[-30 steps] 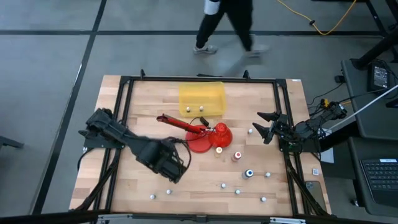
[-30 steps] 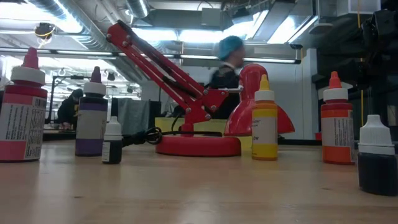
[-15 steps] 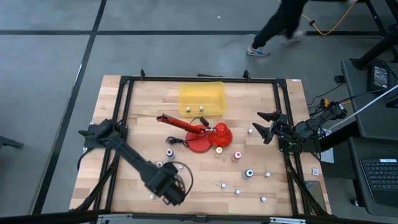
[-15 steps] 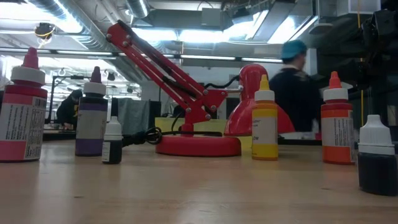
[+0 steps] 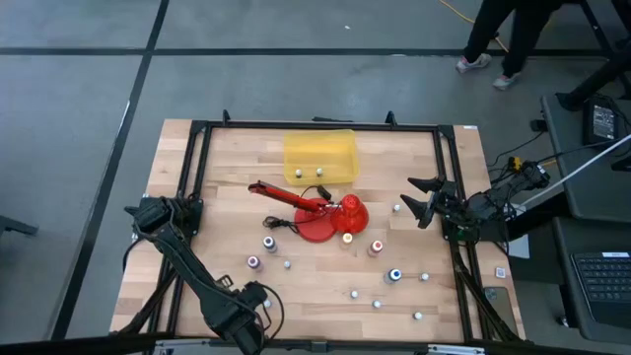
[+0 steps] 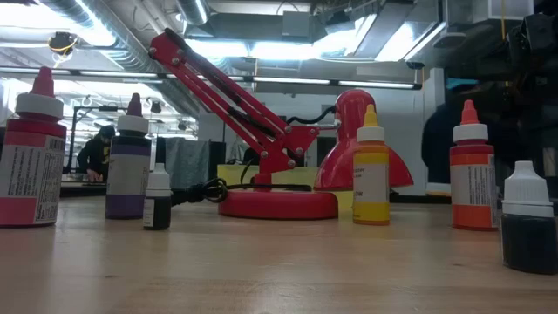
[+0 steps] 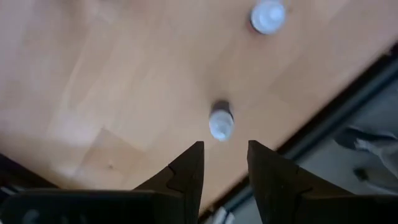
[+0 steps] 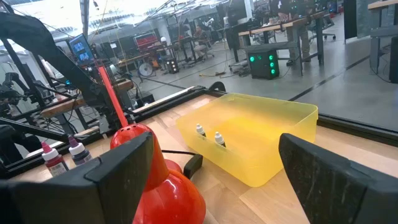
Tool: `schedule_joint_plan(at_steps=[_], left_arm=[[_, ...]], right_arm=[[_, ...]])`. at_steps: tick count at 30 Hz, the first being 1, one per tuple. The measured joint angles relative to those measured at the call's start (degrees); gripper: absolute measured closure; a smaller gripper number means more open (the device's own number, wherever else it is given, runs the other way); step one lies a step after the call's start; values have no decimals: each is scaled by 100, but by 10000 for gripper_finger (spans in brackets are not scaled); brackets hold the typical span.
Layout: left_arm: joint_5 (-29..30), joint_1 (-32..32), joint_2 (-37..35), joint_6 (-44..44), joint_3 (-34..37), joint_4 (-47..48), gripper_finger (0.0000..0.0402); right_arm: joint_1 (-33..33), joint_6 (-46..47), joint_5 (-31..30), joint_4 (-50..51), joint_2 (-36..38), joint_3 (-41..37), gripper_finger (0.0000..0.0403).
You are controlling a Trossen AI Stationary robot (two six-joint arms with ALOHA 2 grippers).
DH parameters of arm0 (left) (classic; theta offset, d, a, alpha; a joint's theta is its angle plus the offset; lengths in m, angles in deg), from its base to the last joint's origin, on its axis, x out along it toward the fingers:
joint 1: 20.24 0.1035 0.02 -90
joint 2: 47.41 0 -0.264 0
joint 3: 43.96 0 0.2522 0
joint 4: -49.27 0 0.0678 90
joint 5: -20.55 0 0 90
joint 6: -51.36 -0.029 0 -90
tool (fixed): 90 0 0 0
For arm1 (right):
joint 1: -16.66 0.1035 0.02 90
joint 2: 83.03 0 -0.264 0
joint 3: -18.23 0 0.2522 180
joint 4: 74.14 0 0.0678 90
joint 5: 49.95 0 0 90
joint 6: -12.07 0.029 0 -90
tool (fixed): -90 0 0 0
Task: Pick & Place food coloring
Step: Put the black food coloring bottle into the yellow bin
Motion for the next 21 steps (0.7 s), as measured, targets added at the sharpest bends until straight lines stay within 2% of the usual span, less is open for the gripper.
schedule_joint_plan(at_steps=[7, 15, 21], left_arm=[[-40, -27, 2, -158, 443, -218, 285], [15, -31, -2, -273, 466, -632, 283], [95, -29, -2, -280, 468, -332, 288]], right_arm=[[0, 0, -1, 0, 1, -2, 56], [-2, 0, 0, 0, 2, -2, 56], [-1, 0, 0, 0, 2, -2, 56]])
